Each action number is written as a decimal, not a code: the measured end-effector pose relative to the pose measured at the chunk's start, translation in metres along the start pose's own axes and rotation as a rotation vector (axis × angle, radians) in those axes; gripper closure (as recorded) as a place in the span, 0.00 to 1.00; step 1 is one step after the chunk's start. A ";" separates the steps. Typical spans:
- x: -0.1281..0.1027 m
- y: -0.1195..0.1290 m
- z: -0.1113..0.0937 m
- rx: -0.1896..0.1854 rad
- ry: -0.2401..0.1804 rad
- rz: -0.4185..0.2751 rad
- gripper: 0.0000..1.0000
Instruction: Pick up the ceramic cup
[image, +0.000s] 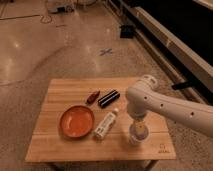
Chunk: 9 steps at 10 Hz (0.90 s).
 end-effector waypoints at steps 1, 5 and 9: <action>0.006 0.002 0.007 0.004 -0.008 -0.002 0.20; 0.007 0.012 0.029 0.009 -0.020 -0.023 0.42; -0.005 0.019 0.024 0.014 -0.021 -0.050 0.85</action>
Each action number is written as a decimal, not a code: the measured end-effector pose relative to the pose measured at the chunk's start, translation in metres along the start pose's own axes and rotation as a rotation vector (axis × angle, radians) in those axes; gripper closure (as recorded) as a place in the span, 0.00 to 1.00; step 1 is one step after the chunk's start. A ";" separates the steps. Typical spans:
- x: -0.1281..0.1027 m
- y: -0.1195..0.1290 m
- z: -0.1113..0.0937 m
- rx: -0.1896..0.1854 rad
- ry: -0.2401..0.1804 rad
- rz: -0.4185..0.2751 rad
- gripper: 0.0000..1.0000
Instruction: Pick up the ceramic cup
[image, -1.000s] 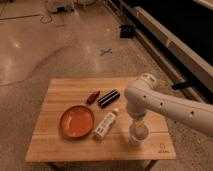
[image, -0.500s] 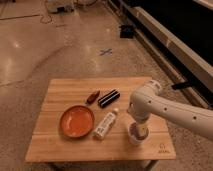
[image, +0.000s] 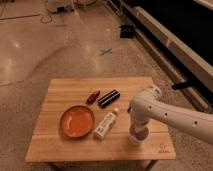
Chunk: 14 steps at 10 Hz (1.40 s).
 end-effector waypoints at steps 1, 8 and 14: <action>-0.002 0.007 -0.004 -0.001 -0.003 -0.003 0.90; -0.002 0.000 -0.024 -0.001 0.008 -0.025 0.73; -0.005 -0.014 -0.046 0.015 0.011 -0.052 0.73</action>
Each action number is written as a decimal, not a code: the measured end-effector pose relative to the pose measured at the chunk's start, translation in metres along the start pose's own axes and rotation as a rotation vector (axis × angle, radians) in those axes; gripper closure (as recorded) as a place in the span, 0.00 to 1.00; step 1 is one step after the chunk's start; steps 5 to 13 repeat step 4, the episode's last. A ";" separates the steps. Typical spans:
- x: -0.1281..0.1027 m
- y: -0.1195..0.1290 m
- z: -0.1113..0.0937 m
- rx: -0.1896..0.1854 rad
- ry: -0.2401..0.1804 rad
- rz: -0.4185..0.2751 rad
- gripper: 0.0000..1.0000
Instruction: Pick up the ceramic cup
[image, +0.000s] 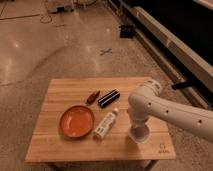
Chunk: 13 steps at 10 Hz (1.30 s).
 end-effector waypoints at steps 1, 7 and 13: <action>-0.002 0.003 -0.001 -0.003 0.000 -0.003 0.73; -0.007 0.005 -0.010 0.003 -0.004 -0.004 0.73; -0.007 0.005 -0.010 0.003 -0.004 -0.004 0.73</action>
